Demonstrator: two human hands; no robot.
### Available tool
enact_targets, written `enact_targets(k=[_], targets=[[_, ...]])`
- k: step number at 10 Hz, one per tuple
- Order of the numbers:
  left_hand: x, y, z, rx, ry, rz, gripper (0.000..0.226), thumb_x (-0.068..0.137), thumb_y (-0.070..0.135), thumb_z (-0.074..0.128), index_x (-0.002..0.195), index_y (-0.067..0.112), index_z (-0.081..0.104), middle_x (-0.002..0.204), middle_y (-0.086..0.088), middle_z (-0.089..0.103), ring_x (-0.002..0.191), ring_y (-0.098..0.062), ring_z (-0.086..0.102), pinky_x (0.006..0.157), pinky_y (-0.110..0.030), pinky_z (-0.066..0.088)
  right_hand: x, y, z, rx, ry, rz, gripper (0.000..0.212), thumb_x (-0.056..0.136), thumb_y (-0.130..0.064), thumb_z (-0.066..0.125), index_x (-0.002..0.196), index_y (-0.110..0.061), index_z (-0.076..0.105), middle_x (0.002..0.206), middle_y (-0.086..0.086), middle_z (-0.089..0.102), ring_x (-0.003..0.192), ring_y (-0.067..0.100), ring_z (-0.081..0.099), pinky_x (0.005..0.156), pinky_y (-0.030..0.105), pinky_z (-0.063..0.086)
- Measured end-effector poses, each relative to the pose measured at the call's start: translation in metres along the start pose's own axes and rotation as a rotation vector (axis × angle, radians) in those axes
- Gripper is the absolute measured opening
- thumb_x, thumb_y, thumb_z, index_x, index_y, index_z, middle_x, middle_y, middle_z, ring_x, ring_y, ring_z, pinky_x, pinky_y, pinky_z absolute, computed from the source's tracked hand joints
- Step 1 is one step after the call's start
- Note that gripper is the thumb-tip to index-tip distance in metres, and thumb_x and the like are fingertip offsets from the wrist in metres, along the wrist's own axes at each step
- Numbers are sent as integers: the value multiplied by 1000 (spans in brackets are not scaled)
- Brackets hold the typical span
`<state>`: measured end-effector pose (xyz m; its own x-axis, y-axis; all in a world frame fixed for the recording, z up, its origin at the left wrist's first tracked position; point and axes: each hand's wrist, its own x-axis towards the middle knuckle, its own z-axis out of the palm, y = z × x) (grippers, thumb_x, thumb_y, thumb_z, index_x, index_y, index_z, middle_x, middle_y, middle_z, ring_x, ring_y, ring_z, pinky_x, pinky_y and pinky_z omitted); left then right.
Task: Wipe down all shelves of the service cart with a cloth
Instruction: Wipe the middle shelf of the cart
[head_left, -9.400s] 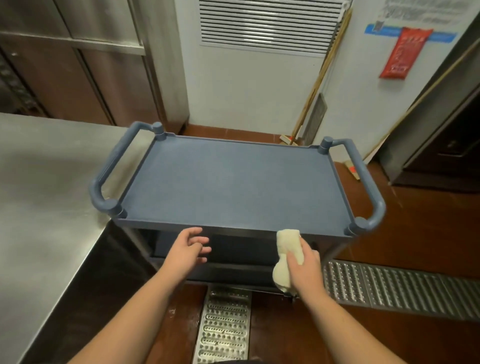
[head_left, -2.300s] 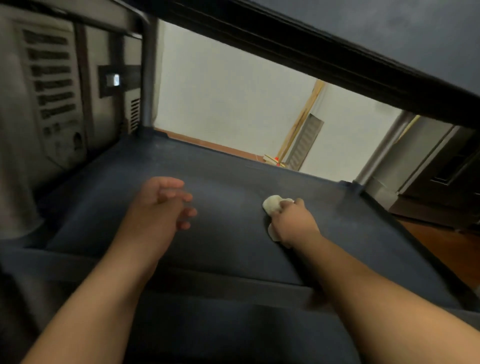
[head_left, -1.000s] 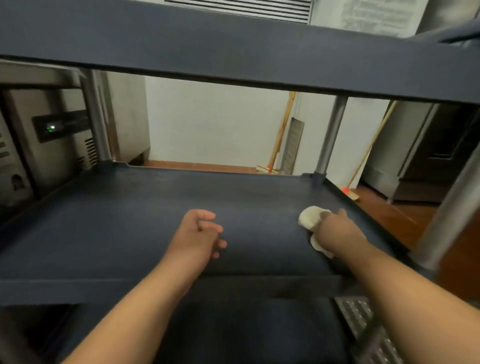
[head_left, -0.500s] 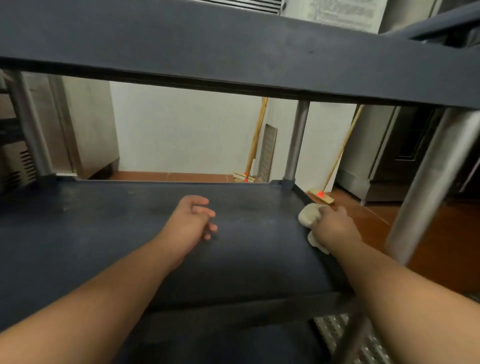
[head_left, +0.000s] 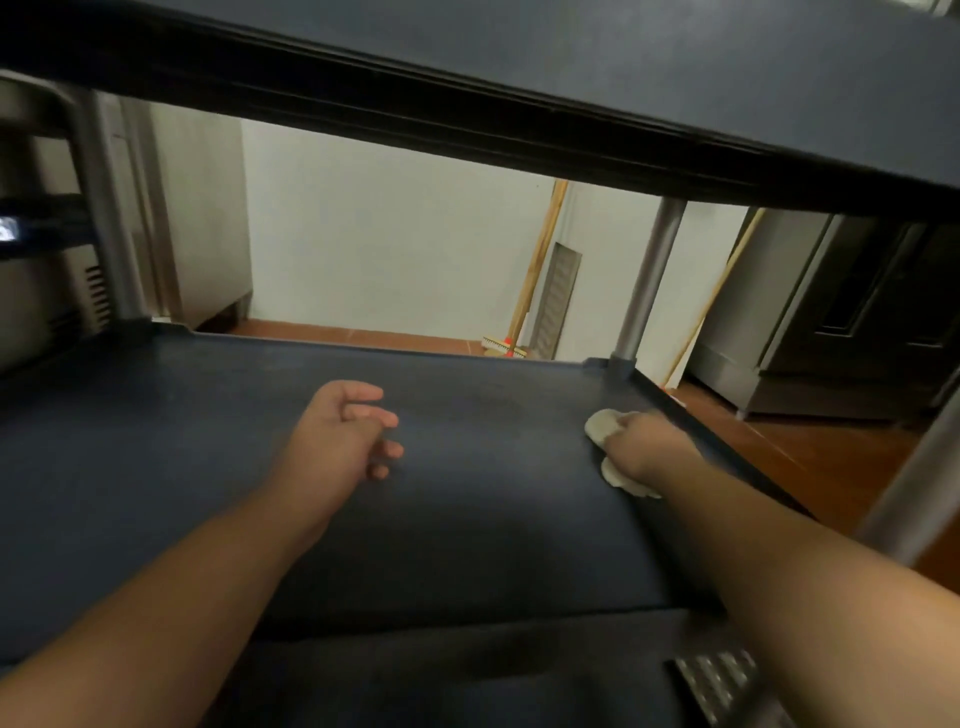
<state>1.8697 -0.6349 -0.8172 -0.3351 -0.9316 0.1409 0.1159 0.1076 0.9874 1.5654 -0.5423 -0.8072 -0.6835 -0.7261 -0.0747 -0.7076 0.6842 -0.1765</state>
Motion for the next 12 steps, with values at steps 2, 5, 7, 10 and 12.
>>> enact_targets(k=[2, 5, 7, 10, 12], targets=[[-8, 12, -112, 66, 107, -28, 27, 91, -4, 44, 109, 14, 52, 98, -10, 63, 67, -20, 61, 56, -31, 46, 10, -119, 41, -79, -34, -120, 39, 72, -19, 49, 109, -16, 59, 109, 18, 57, 84, 35, 62, 76, 43, 57], [-63, 24, -248, -25, 310, 7, 32, 87, -12, 38, 107, 10, 50, 92, -11, 58, 56, -16, 56, 45, -21, 42, -74, -383, 93, 52, -48, -364, 53, 91, -22, 52, 142, -8, 49, 142, 17, 50, 115, 35, 60, 98, 45, 51], [-103, 23, -278, -79, 326, 19, 39, 82, -16, 38, 98, 18, 50, 88, -7, 58, 55, -7, 59, 55, -22, 44, -134, -496, 115, 70, -70, -573, 49, 94, -26, 45, 139, -6, 51, 140, 19, 52, 124, 34, 54, 100, 39, 45], [-109, 36, -270, -83, 350, 29, 37, 83, -14, 41, 99, 17, 52, 89, -10, 61, 62, -18, 59, 53, -29, 44, -168, -492, 115, 249, -110, -621, 47, 94, -15, 53, 141, -9, 50, 145, 17, 46, 131, 35, 47, 108, 43, 43], [-101, 34, -212, 12, 318, 41, 33, 86, -12, 40, 97, 17, 50, 86, -9, 58, 57, -17, 56, 51, -29, 41, -120, -368, 78, 22, -136, -425, 70, 90, -13, 61, 154, -9, 32, 153, 16, 32, 137, 35, 43, 113, 48, 39]])
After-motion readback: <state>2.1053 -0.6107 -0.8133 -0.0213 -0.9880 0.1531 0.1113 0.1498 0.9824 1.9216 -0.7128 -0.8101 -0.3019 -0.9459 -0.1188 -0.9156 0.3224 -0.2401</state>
